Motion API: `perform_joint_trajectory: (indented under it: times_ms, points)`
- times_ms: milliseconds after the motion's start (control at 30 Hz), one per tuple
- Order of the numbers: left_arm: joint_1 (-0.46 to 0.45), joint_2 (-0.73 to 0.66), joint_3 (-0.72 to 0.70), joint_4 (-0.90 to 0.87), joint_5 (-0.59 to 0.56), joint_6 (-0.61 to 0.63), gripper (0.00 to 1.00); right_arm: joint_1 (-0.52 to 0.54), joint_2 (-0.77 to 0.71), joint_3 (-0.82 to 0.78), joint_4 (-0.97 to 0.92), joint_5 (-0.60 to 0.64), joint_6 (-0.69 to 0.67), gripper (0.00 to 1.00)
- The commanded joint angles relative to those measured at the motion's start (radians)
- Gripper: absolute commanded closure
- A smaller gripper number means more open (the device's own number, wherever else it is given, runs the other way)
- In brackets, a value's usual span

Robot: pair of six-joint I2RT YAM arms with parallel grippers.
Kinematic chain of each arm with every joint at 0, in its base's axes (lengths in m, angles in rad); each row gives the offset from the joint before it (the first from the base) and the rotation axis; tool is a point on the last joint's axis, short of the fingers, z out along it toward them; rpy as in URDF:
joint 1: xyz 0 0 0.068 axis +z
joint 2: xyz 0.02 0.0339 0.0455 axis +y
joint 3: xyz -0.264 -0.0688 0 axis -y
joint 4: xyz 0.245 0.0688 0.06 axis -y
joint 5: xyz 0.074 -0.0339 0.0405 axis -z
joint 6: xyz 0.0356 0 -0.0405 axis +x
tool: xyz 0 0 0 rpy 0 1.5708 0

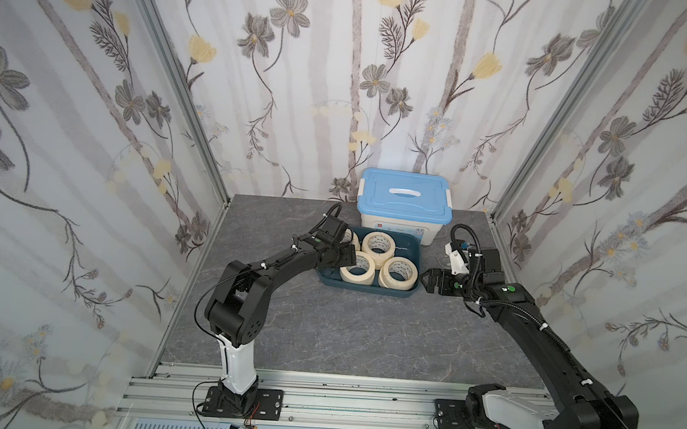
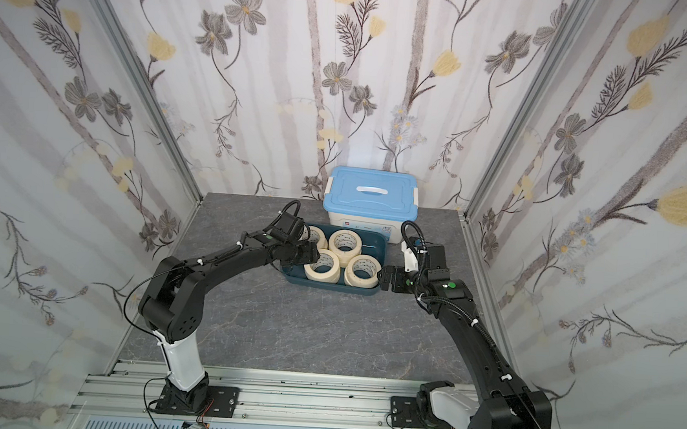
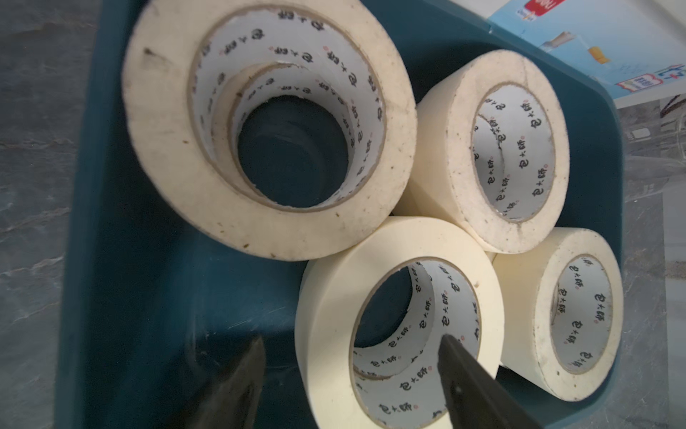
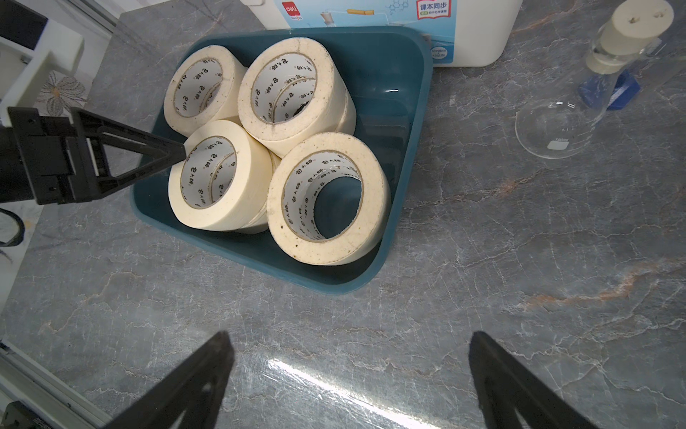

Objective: Take out the art tape in the storage box
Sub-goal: Pick up the art tape from the storage box.

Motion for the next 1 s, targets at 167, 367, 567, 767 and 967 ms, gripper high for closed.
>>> perform_joint_trajectory:
  times_ms: [167, 367, 567, 767, 967]
  points:
    - [-0.001, 0.061, 0.034, -0.031, 0.000, 0.013, 0.44, 0.002, -0.005, 0.006, -0.007, 0.004, 0.008, 0.00]
    - [-0.001, 0.055, 0.028, -0.047, -0.027, 0.022, 0.58, 0.005, 0.002, 0.010, -0.008, 0.002, 0.008, 0.00]
    - [-0.001, 0.049, 0.025, -0.047, -0.027, 0.020, 0.71, 0.005, 0.011, 0.009, -0.008, 0.003, 0.007, 0.00]
    - [-0.001, 0.029, 0.019, -0.041, -0.013, 0.015, 0.79, 0.005, 0.013, 0.010, -0.008, 0.004, 0.004, 0.00]
    - [0.002, -0.030, 0.004, -0.047, -0.010, 0.018, 0.83, 0.006, 0.007, 0.010, -0.013, 0.005, -0.004, 0.00]
